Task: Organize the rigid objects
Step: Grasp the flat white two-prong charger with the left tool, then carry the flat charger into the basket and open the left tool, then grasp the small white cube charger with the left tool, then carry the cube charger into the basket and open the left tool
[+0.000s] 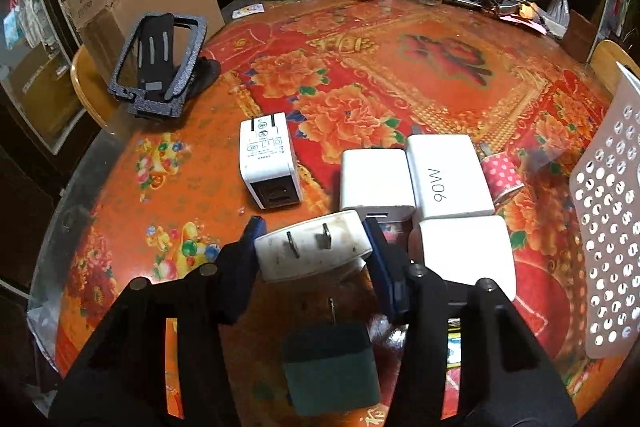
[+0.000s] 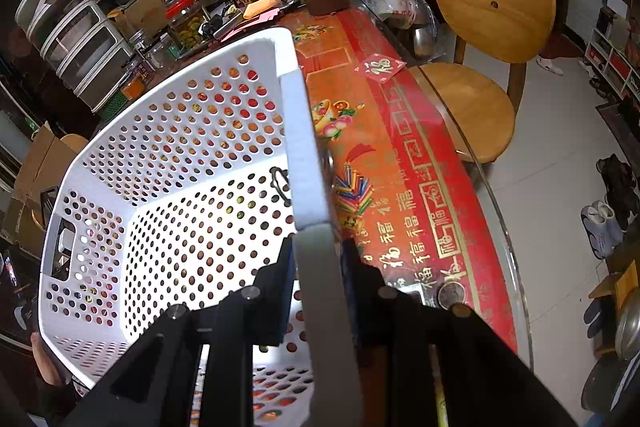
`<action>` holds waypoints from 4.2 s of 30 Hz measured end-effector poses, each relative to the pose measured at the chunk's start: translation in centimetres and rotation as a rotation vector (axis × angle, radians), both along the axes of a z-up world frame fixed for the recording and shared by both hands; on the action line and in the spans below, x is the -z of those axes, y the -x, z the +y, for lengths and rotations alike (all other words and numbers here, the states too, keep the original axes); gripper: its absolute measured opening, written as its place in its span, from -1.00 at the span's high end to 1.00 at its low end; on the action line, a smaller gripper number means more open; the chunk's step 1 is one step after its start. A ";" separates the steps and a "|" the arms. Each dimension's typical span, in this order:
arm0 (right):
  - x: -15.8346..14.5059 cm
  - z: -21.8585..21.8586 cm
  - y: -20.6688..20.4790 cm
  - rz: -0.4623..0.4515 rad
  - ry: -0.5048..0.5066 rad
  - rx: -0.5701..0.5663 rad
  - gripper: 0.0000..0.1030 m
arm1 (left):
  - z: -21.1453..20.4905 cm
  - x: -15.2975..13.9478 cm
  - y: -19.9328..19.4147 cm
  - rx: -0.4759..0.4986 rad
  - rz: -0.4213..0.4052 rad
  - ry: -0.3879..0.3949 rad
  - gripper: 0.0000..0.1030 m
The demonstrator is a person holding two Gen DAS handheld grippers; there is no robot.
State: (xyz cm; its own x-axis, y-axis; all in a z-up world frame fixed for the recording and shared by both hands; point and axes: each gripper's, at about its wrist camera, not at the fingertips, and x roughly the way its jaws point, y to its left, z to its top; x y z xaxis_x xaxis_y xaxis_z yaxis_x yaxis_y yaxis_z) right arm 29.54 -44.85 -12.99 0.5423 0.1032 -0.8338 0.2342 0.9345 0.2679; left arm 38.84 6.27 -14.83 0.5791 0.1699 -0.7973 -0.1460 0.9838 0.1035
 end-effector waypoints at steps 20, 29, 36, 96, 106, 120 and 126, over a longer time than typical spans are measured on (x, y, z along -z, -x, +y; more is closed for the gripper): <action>0.0 0.1 0.0 0.015 -0.005 0.002 0.59 | -4.4 -9.2 6.9 -0.066 -0.251 -0.326 0.10; 0.0 0.0 0.0 0.016 -0.006 0.002 0.59 | -8.8 -13.9 10.4 0.016 -0.331 -0.309 0.10; 0.1 0.1 0.1 0.016 -0.008 0.005 0.59 | -15.8 -16.6 12.0 0.118 -0.369 -0.326 0.10; 0.1 -0.2 0.0 0.037 -0.022 0.004 0.58 | 3.7 -0.8 -6.0 -0.075 0.065 -0.019 -0.54; 0.1 -0.1 0.1 0.038 -0.022 0.002 0.57 | 2.8 1.1 -6.6 -0.084 0.087 -0.046 0.49; 0.1 0.0 0.0 0.041 -0.022 0.003 0.57 | -2.4 -10.9 -0.8 -0.025 -0.171 -0.160 0.49; 0.1 0.0 0.0 0.040 -0.023 0.004 0.57 | -7.6 -15.1 2.4 0.052 -0.236 -0.162 0.49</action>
State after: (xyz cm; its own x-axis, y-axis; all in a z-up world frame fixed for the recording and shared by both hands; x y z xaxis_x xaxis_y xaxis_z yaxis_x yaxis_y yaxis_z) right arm 29.51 -44.85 -13.08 0.5087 0.1206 -0.8524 0.2487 0.9274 0.2796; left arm 36.47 -1.32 0.30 0.7567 0.2488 -0.6046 -0.1343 0.9642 0.2288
